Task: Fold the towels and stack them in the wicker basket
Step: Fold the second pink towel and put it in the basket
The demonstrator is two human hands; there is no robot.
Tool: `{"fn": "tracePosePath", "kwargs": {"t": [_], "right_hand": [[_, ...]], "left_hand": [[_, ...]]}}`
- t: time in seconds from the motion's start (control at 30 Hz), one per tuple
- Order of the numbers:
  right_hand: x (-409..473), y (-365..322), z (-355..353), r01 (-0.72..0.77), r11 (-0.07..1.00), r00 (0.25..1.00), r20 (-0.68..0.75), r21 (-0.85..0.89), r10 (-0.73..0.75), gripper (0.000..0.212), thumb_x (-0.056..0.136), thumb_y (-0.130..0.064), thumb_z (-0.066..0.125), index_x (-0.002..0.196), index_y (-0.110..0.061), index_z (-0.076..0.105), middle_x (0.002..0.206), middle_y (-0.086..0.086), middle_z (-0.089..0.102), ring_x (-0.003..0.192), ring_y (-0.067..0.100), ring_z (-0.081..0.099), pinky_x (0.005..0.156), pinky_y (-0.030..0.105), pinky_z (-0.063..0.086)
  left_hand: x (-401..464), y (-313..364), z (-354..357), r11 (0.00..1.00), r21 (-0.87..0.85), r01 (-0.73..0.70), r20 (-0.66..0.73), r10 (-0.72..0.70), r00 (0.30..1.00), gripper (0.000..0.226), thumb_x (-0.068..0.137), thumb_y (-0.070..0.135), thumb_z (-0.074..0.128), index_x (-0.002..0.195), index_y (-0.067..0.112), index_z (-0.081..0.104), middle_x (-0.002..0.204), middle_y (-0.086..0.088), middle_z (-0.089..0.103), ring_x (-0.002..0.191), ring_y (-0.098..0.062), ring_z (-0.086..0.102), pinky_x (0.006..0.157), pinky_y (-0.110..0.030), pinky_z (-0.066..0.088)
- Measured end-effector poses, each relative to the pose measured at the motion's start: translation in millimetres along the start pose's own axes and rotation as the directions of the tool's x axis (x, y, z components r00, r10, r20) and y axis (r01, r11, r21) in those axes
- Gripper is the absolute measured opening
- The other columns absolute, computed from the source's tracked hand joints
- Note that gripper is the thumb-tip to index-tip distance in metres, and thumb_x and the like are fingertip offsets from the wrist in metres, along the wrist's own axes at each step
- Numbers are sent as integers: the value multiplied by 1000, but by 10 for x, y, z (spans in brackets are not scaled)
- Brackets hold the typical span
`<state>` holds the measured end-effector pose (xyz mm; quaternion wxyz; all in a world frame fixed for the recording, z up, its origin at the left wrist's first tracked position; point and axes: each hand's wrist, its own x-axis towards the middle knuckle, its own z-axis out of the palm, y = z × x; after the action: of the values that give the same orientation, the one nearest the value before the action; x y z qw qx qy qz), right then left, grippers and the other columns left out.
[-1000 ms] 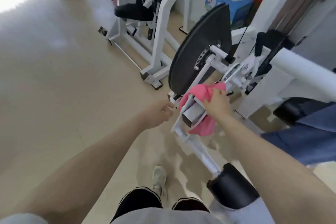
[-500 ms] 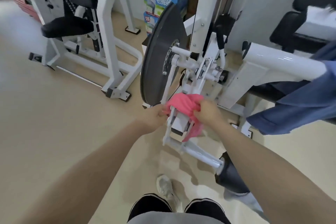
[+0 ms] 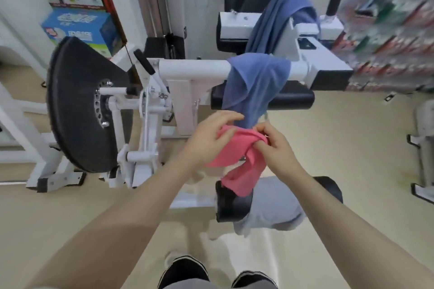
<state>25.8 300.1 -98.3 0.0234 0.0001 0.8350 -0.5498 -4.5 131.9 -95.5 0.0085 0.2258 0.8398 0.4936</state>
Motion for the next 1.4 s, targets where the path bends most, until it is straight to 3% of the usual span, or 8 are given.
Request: {"fn": "tracePosePath", "kwargs": {"t": [0.1,0.3,0.53,0.8,0.97,1.1,1.3,1.4], "right_hand": [[-277,120,-576,24,999,999,-37,-31,-25,11,77,-10,48,82,-15,56,86,5,59,80,22,56,73,34,45],[-970,515,-1855,56,998,980,-191,-16,-58,38,81,0,50,79,-38,57,82,-19,59,75,-8,53,70,10,41],[-1674,989,-3285,4,996,861,-507,90,42,35,84,6,50,107,-19,59,95,-18,58,88,-9,54,77,1,41],[-1856,1432,-4546,91,949,701,-696,302,154,26,89,4,45,96,-15,60,90,-5,61,84,5,57,77,15,46],[-1577,1688,-5221,90,944,703,-691,318,166,26,88,3,46,89,-20,59,88,-6,61,82,6,56,79,19,47],[-1124,1973,-6041,50,939,653,-722,340,227,22,89,0,47,92,-18,59,88,-5,61,82,8,56,77,20,46],[-333,2507,-7137,-376,904,748,-643,-204,166,17,85,-11,57,99,-14,66,93,-1,64,89,15,56,81,28,44],[60,2690,-7441,-385,859,810,-570,-338,138,23,85,-16,59,107,-16,66,106,6,64,97,20,58,90,33,44]], "left_hand": [[109,441,510,1000,7,-25,169,23,985,23,88,19,56,110,22,63,102,17,58,91,7,54,85,-8,39],[259,1318,1834,985,-173,26,174,5,985,21,84,15,64,88,34,56,87,17,58,77,-7,53,73,-14,43],[447,2189,3291,936,-334,116,349,9,937,19,88,12,57,84,30,53,74,3,53,72,-14,50,70,-29,40],[932,2594,4510,886,-397,241,560,25,828,24,89,-3,52,75,16,49,71,4,49,59,3,48,62,-12,39],[1607,2720,5182,860,-395,321,452,-122,884,20,96,11,40,79,20,43,71,2,44,63,-10,40,59,-26,34],[2405,2940,5553,860,-452,237,411,-35,911,15,95,16,46,81,20,47,69,0,51,56,-7,48,53,-21,39],[3755,3213,6029,929,-369,18,294,98,951,13,91,8,52,84,16,59,73,7,57,57,12,50,60,-4,40],[4334,3365,6269,962,-133,-237,341,269,901,10,89,12,56,89,17,65,82,8,63,71,9,53,67,-1,38]]}}
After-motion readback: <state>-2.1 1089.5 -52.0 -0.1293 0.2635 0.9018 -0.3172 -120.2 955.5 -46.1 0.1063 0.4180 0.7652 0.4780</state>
